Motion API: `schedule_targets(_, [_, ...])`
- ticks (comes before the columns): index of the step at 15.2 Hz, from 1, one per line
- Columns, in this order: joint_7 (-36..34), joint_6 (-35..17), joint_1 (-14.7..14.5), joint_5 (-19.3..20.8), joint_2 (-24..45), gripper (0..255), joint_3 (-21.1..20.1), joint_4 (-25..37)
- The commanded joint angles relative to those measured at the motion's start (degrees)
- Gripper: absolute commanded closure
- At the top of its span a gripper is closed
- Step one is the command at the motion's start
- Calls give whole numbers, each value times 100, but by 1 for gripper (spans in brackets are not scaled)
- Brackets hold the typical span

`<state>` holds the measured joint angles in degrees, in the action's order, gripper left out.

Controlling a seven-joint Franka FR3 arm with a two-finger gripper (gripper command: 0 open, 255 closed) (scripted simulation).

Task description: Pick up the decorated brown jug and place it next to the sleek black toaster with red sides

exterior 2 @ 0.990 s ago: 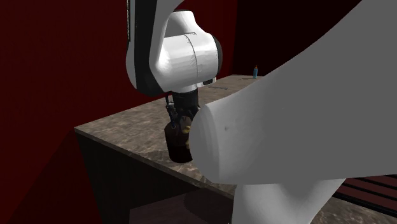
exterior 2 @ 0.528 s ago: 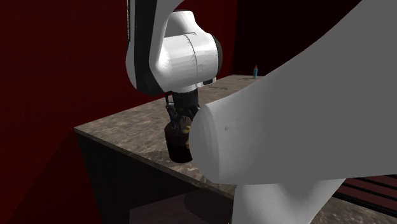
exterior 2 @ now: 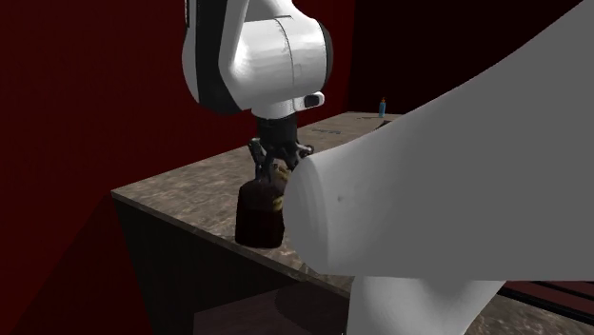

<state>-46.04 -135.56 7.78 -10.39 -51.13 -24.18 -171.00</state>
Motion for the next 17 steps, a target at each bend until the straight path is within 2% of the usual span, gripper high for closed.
schedule_targets(1, [24, 224, -1, 28, -127, 255, 56, 121])
schedule_targets(17, [222, 1655, 137, 286, -560, 255, 436, 1150])
